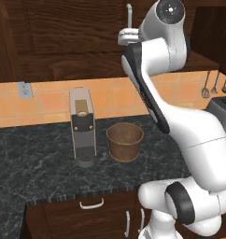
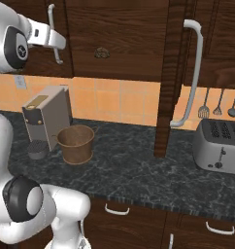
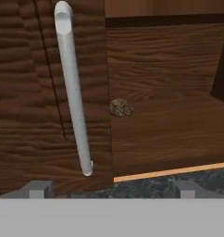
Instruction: Open the cabinet, pick up the bread from the cabinet and place it in the basket. Then move the basket to the dining counter.
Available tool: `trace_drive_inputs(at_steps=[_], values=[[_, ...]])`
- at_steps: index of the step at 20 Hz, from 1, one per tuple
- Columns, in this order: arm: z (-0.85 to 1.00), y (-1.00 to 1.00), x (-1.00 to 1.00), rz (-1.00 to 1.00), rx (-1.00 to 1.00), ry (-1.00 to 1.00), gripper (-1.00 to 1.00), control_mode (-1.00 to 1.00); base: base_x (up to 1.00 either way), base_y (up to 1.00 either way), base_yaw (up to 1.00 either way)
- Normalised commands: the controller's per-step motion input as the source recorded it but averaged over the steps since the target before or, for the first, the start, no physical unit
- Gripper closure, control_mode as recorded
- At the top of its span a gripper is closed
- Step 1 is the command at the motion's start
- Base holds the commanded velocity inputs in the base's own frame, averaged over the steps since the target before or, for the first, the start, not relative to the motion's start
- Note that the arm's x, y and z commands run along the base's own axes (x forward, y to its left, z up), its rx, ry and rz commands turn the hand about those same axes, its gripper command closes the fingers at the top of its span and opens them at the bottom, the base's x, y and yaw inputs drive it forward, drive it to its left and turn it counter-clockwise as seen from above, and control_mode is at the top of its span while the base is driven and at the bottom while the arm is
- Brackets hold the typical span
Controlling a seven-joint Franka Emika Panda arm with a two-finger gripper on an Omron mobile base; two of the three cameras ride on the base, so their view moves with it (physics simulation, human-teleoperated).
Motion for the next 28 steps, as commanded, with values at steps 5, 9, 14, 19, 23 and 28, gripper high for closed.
trace_drive_inputs(at_steps=[5, 9, 14, 19, 23, 28], values=[[-0.13, 0.2, 0.68, 0.0, 0.0, 0.0, -1.0, -1.0, 0.0, 0.0, 0.0], [-0.11, 0.36, 0.64, 0.0, -0.01, 0.0, -1.0, -1.0, 0.0, 0.0, 0.0], [-0.15, 0.06, 0.62, 0.0, 0.0, 0.01, -1.0, -1.0, 0.0, 0.0, 0.0], [-0.32, 0.12, 0.72, 0.0, 0.0, 0.0, 1.0, -1.0, 0.0, 0.0, 0.0], [-0.65, 0.13, 0.93, 0.06, 0.01, 0.0, 1.0, -1.0, 0.0, 0.0, 0.0], [-0.72, 0.63, 0.11, 0.26, 0.12, -0.04, 1.0, -1.0, 0.0, 0.0, 0.0]])
